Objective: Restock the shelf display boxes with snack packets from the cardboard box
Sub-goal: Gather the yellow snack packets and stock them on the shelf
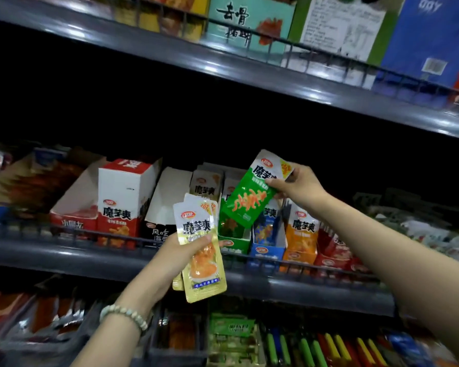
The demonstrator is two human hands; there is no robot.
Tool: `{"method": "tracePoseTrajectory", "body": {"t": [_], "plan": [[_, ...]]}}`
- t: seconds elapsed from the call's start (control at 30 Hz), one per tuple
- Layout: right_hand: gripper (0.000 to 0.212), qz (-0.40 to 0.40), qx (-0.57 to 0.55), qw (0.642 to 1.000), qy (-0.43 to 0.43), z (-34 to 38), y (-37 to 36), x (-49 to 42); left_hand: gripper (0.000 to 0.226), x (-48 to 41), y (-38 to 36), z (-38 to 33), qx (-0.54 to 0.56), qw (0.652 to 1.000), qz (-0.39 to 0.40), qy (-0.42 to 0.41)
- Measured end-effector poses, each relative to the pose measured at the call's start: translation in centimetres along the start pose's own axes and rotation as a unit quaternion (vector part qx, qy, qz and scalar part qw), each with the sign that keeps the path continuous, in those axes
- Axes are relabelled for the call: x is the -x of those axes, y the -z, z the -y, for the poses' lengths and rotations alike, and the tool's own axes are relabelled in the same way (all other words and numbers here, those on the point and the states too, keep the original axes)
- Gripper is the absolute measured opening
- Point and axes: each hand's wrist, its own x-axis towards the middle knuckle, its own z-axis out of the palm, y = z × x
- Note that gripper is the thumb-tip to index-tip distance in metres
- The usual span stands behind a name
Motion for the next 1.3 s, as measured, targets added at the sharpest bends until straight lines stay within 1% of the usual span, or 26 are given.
{"method": "tracePoseTrajectory", "body": {"t": [0.03,0.1,0.17,0.27,0.4,0.5,0.6,0.7,0.77,0.83,0.87,0.9,0.97,1.03,1.07,1.1,1.17,1.23,1.3], "plan": [[0.008,-0.003,0.027,1.0,-0.002,-0.4,-0.4,-1.1,0.021,-0.3,0.2,0.1,0.005,1.0,0.006,0.006],[0.021,-0.007,0.064,0.998,-0.017,-1.6,-1.2,-3.0,0.026,-0.8,0.4,0.2,-0.008,1.0,0.015,0.009],[0.021,-0.008,0.066,0.997,-0.033,-2.8,-2.2,-4.0,0.035,-1.1,0.6,0.0,-0.024,0.999,0.03,0.018],[0.025,-0.009,0.084,0.996,-0.033,-4.3,-4.0,-4.3,0.024,-1.1,0.7,-0.2,0.015,0.998,0.059,0.034],[0.019,-0.003,0.132,0.991,-0.03,-5.8,-5.5,-4.6,0.026,-1.1,1.1,-0.1,0.07,0.993,0.066,0.065],[0.038,-0.005,0.218,0.976,-0.006,-6.5,-6.3,-5.1,0.026,-1.1,1.2,-0.1,0.062,0.993,0.067,0.071],[0.04,-0.02,0.25,0.968,0.0,-6.8,-6.7,-5.2,0.028,-1.0,1.1,-0.2,0.043,0.996,0.051,0.053],[0.046,-0.045,0.228,0.972,0.015,-6.2,-6.6,-4.9,0.03,-1.1,1.2,-0.2,0.042,0.997,0.035,0.045],[0.048,-0.058,0.214,0.975,0.033,-5.4,-6.4,-4.6,0.034,-1.1,1.2,-0.1,0.014,0.999,0.033,0.03],[0.054,-0.043,0.175,0.983,0.038,-4.1,-6.4,-4.0,0.043,-1.1,1.2,0.0,-0.042,0.999,0.012,0.019],[0.055,-0.023,0.134,0.99,0.039,-3.1,-6.5,-3.5,0.046,-1.0,1.1,-0.1,-0.056,0.998,0.0,0.016],[0.048,0.006,0.081,0.996,0.046,-1.9,-6.6,-2.8,0.045,-0.8,0.9,-0.2,-0.062,0.998,-0.002,0.009],[0.029,0.109,-0.015,0.993,0.045,0.7,-6.5,-1.1,0.04,-0.4,0.5,-0.6,-0.075,0.997,0.011,-0.013],[0.026,0.224,-0.038,0.974,0.019,2.7,-6.3,0.3,0.038,0.0,0.2,-1.0,-0.082,0.996,0.016,-0.028],[0.027,0.265,-0.033,0.964,0.013,3.3,-6.2,0.7,0.039,0.2,0.0,-1.3,-0.078,0.996,0.02,-0.033],[0.026,0.287,-0.024,0.957,0.012,3.6,-6.1,1.0,0.04,0.4,0.0,-1.4,-0.076,0.996,0.021,-0.035],[0.021,0.292,-0.02,0.956,0.013,4.2,-5.9,1.1,0.04,0.6,0.2,-1.6,-0.09,0.995,0.021,-0.038],[0.022,0.258,-0.047,0.965,0.002,4.7,-5.5,0.9,0.031,0.7,0.7,-1.8,-0.119,0.992,0.017,-0.045],[0.024,0.216,-0.073,0.974,-0.009,4.9,-4.9,0.4,0.021,0.6,1.6,-1.9,-0.14,0.988,-0.002,-0.072]]}}
